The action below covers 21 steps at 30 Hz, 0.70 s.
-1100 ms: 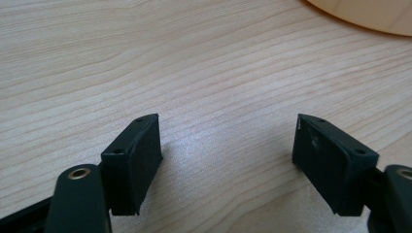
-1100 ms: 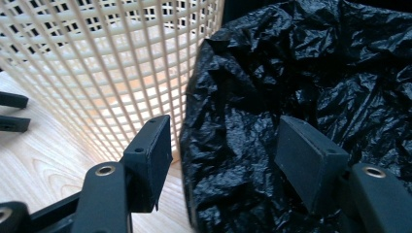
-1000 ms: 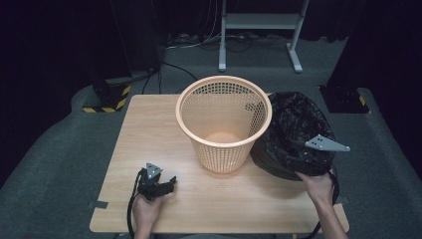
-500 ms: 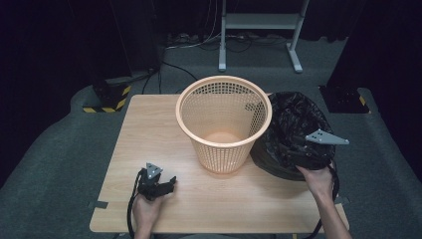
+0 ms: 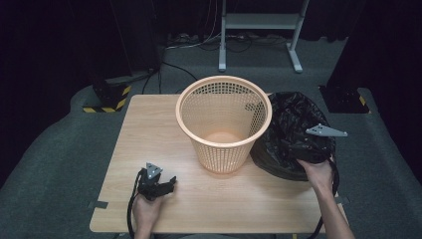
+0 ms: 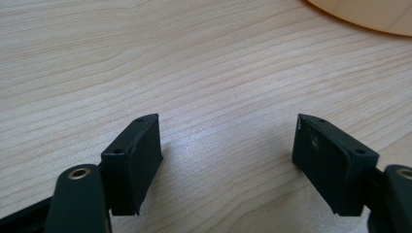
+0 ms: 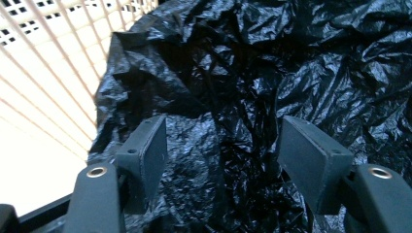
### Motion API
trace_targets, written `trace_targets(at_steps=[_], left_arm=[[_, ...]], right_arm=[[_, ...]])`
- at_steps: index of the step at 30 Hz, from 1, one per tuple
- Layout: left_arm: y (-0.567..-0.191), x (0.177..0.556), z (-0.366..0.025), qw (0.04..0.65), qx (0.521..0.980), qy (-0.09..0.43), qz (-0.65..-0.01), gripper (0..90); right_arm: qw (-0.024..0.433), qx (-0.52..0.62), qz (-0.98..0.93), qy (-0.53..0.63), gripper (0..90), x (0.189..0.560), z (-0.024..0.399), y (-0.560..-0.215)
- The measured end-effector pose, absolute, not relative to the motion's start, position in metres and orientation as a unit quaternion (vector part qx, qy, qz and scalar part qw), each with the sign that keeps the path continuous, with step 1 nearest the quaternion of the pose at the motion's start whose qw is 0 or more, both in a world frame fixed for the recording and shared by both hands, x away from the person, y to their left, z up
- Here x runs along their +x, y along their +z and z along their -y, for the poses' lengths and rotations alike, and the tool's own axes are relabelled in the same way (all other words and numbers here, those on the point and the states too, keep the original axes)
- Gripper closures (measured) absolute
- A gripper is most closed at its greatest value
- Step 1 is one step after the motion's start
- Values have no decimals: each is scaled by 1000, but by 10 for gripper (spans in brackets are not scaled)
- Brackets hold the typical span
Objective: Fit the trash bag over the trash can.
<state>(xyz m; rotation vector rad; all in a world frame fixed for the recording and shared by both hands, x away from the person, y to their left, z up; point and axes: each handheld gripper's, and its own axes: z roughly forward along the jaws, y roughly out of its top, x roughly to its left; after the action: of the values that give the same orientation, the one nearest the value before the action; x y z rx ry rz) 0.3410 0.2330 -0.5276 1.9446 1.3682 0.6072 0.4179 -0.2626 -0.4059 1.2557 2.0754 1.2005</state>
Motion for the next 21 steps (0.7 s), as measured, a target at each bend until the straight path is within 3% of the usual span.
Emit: trace_targets(at_steps=[21], left_arm=[[-528, 341, -233, 337, 746, 233, -525, 261]], right_arm=[[207, 483, -757, 389, 246, 455, 263, -418]])
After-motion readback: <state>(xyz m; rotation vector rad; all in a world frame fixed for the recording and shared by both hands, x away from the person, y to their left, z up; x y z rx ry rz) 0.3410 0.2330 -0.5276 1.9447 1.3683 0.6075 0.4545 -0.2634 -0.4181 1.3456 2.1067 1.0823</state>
